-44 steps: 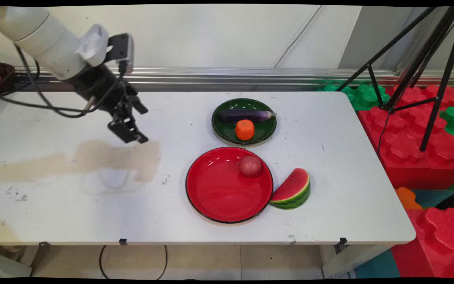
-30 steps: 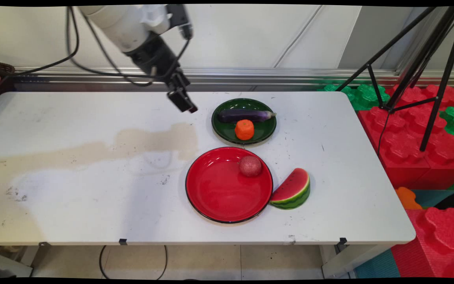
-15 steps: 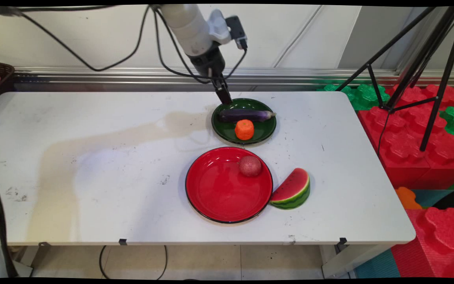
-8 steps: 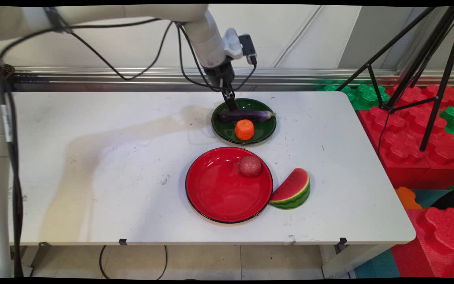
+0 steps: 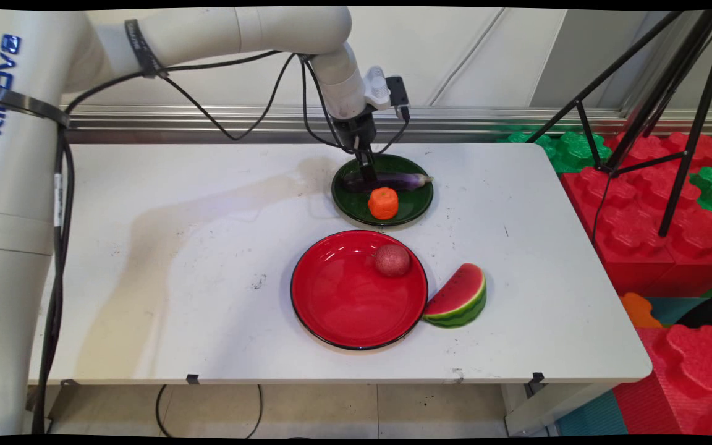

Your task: Pick up the eggplant from the green plate, then place the picked object on the table

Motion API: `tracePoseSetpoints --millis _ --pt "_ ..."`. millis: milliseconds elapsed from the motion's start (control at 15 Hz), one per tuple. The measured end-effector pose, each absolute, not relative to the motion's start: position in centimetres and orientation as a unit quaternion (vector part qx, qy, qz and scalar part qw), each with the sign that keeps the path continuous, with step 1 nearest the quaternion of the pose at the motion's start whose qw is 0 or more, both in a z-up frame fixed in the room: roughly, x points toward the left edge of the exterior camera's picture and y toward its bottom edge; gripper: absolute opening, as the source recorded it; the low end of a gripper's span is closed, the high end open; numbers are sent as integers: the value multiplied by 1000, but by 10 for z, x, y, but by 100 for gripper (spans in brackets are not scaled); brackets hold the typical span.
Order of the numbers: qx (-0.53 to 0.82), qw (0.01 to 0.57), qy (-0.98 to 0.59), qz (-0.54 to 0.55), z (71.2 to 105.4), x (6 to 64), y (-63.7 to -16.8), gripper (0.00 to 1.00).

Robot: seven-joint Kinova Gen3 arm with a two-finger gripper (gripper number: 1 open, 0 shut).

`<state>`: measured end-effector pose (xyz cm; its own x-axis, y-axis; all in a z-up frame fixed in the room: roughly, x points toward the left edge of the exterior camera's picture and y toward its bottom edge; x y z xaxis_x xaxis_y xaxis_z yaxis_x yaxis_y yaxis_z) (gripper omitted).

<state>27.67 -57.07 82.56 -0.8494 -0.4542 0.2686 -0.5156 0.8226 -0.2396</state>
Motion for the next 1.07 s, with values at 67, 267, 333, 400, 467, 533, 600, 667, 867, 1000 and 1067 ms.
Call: tracePoseSetpoints --millis 67,267,333,400,467,533,600,667,867,1000,1067 --pt "253 99 -951 149 822 277 -574 100" --pt "249 99 -953 141 817 277 -580 100" --pt "247 99 -954 138 815 276 -582 100" --pt "245 99 -955 134 814 276 -583 100" --pt "244 100 -956 131 813 276 -584 100" --pt "243 100 -956 128 812 277 -585 0" --pt "240 101 -957 124 812 276 -585 0" --pt "239 101 -958 122 812 276 -585 0" --pt "233 103 -960 116 813 277 -584 0" --pt "230 104 -961 114 815 278 -582 0" --pt "229 105 -961 115 818 278 -580 0"
